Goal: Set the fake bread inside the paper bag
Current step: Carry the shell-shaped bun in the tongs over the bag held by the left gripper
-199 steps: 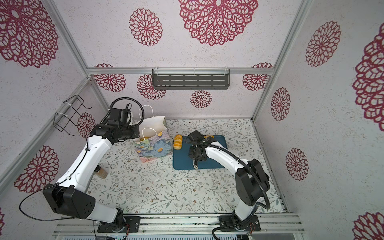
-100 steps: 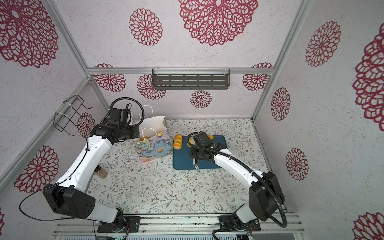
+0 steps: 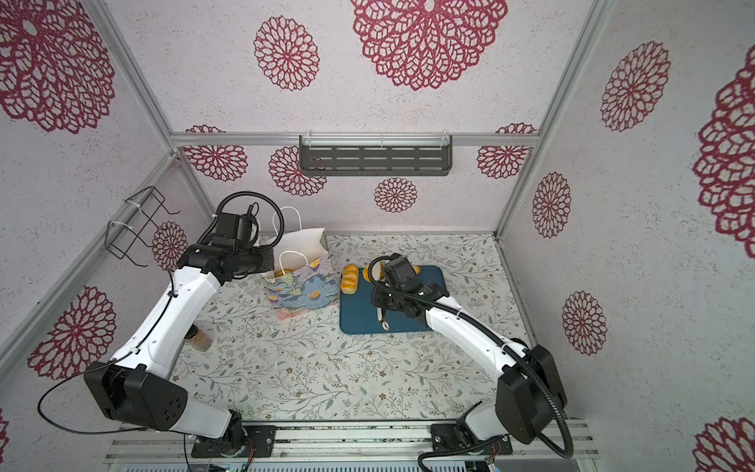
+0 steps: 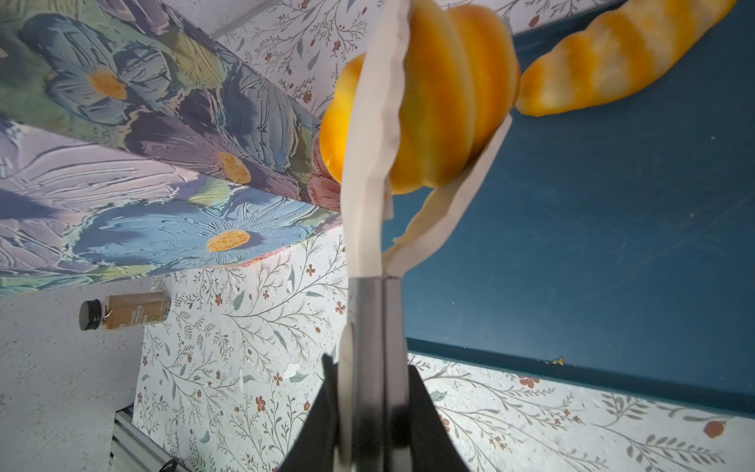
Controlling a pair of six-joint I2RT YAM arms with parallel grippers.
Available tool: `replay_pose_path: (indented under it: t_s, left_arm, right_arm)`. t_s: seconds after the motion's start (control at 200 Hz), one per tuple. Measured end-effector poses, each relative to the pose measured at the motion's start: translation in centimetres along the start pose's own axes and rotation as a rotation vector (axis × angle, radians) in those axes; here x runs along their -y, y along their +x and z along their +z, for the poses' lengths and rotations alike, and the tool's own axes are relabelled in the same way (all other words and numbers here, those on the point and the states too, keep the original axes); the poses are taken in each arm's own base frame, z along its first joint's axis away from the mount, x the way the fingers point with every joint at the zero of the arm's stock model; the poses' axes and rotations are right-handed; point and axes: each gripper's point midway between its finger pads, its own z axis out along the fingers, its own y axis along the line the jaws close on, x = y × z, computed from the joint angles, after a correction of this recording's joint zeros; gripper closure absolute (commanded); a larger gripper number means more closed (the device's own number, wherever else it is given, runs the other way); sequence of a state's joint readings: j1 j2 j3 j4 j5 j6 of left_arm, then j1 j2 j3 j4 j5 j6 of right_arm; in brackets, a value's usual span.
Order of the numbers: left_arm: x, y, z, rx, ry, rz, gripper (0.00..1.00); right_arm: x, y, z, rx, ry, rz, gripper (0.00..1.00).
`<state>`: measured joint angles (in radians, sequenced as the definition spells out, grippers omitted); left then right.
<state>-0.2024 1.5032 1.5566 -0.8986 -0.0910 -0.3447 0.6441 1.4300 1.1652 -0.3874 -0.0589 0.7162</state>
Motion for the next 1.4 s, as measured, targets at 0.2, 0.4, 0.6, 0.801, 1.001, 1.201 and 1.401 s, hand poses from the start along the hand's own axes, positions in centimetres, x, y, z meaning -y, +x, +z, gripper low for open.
replay_pose_path:
  t_s: [0.2,0.4,0.6,0.801,1.001,1.201,1.401]
  left_arm:
    - [0.0,0.0,0.0,0.002,-0.003,0.0,1.0]
    - [0.0,0.0,0.0,0.002,-0.003,0.0,1.0]
    - [0.0,0.0,0.0,0.002,-0.003,-0.003,1.0]
    - [0.0,0.0,0.0,0.003,-0.003,-0.003,1.0]
    - [0.0,0.0,0.0,0.003,-0.003,-0.003,1.0]
    - [0.0,0.0,0.0,0.003,-0.002,-0.002,1.0]
    - [0.1,0.0,0.0,0.003,-0.002,-0.002,1.0]
  right_arm:
    - [-0.8,-0.7,-0.1,0.028,-0.032,-0.004,0.94]
    - [-1.7,-1.7,-1.7,0.087,-0.083,-0.01,0.94]
    - [-2.5,-2.4,-3.4,0.146,-0.131,-0.02,0.97]
    - [-3.0,-3.1,-4.0,0.179,-0.155,-0.033,1.0]
    - [-3.7,-3.7,-4.8,0.208,-0.183,-0.036,1.0]
    - [-4.5,-3.7,-5.1,0.208,-0.213,-0.044,1.0]
    - [-6.5,-4.2,-6.2,0.226,-0.258,-0.07,1.0]
